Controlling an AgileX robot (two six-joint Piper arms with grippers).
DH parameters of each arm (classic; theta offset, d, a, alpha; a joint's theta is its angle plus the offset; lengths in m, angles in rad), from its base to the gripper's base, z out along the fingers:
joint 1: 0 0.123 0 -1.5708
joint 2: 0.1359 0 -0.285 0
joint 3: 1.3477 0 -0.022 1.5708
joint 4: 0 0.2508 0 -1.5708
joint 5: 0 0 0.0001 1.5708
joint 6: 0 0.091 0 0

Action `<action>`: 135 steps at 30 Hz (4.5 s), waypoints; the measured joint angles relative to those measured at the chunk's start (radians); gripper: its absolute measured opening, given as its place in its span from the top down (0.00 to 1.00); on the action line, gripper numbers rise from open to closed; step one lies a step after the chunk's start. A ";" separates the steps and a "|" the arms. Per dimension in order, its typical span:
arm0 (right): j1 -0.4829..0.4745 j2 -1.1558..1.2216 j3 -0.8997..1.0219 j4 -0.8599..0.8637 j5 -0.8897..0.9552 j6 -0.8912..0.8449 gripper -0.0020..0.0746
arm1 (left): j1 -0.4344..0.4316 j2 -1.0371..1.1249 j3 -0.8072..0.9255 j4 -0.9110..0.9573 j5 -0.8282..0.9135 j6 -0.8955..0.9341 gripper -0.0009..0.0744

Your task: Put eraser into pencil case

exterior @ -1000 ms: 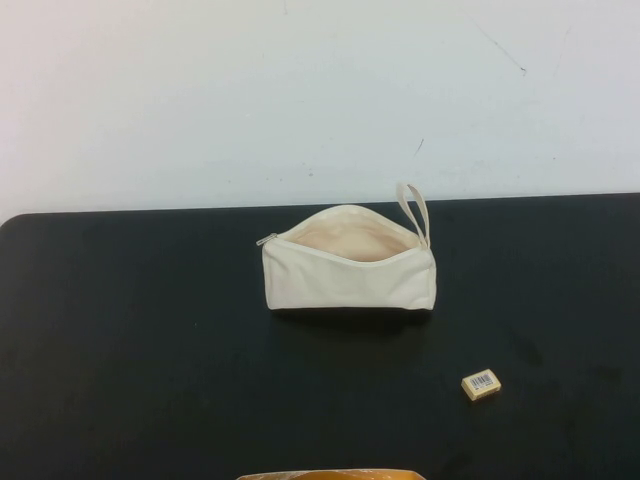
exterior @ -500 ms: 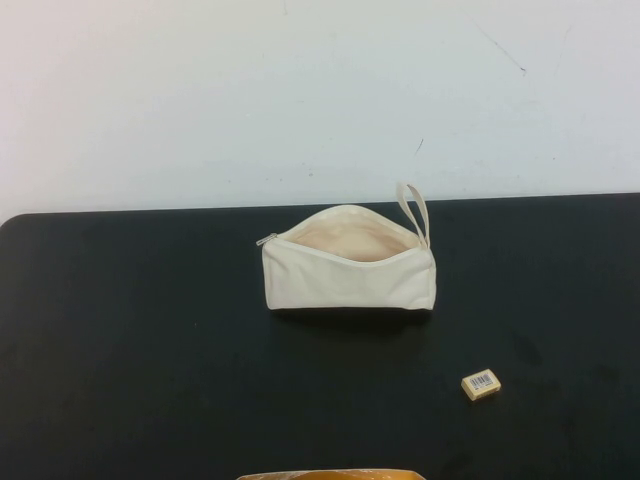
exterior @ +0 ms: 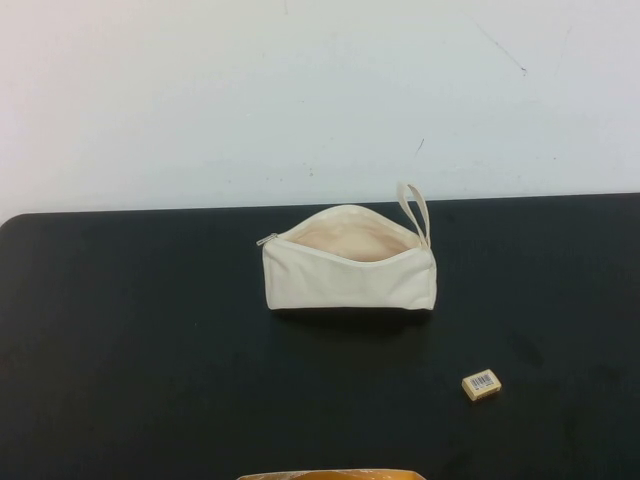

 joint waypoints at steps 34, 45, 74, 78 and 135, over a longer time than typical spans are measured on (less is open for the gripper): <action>0.330 1.349 -1.202 -0.424 0.798 -0.371 0.98 | 0.000 0.000 0.000 0.000 0.000 0.000 0.99; 0.539 1.689 -1.294 -0.550 0.800 0.054 0.97 | 0.000 0.000 0.000 0.000 0.000 0.000 0.99; 0.512 2.024 -1.301 -0.697 0.585 0.265 0.27 | 0.000 0.000 0.000 0.000 0.000 0.000 0.99; 0.511 2.024 -1.303 -0.670 0.581 0.226 0.28 | 0.000 0.000 0.000 0.000 0.000 0.000 0.99; 0.508 1.891 -1.303 0.324 -0.086 -0.441 0.50 | 0.000 0.000 0.000 0.000 -0.001 0.000 0.99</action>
